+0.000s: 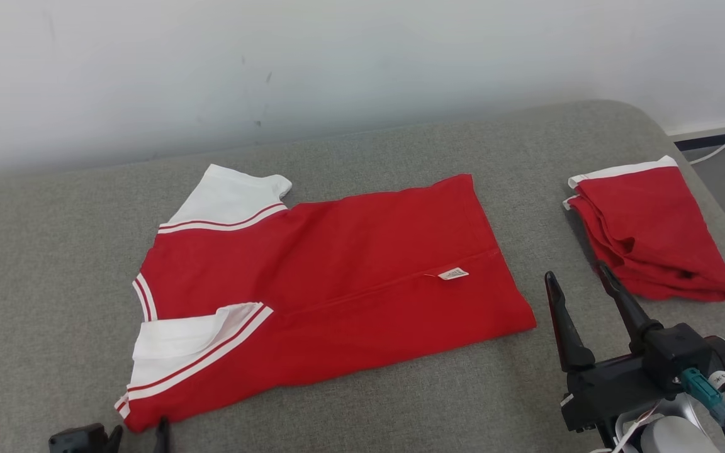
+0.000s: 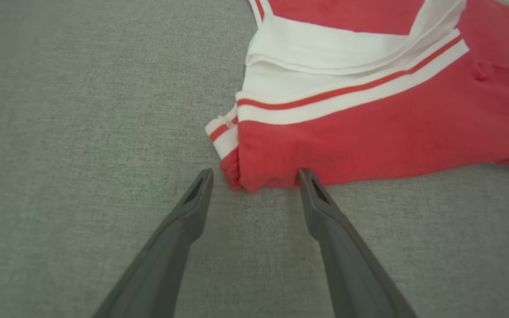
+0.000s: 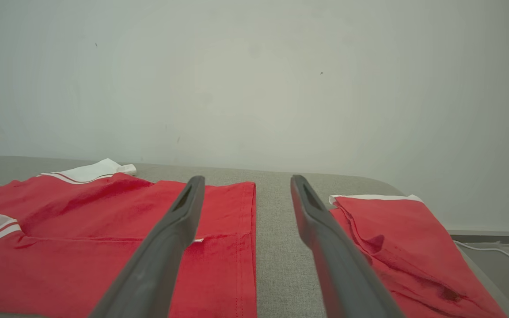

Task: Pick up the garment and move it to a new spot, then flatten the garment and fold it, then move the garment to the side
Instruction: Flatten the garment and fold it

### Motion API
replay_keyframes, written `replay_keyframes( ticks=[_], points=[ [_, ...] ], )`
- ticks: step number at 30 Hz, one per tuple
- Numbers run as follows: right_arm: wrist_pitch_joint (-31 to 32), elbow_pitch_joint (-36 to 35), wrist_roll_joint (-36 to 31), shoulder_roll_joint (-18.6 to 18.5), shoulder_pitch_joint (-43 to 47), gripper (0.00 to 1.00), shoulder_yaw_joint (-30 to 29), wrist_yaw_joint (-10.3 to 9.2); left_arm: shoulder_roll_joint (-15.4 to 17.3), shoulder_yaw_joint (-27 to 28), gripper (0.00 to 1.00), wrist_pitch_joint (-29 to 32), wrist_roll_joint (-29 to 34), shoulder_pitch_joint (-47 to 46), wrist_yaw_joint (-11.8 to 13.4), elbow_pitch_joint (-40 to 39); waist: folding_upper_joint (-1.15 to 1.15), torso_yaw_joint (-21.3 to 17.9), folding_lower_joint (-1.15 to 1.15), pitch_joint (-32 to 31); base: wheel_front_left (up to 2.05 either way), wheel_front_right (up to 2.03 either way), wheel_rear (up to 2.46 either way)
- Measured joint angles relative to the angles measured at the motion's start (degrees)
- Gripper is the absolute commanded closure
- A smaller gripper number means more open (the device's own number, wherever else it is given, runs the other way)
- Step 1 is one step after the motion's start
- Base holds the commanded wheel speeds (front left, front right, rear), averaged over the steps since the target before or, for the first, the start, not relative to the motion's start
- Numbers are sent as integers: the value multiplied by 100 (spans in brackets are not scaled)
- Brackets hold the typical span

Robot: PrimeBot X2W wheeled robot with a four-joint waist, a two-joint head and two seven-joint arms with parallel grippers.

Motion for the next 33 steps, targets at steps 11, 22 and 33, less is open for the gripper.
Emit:
replay_keyframes(
  ticks=[11,22,33],
  points=[
    [-23,13,-3,-5,-11,0,8,11,-20,101,56,223,-256,-223,-5,216,0,15,0,80,0,0,0],
    [227,315,-27,-4,-95,0,147,162,-18,98,100,269,-282,-435,-13,265,0,34,0,211,0,0,0],
    [858,1168,65,-16,-225,0,215,249,-69,7,100,297,-280,-602,-63,310,0,144,0,385,0,0,0]
  ],
)
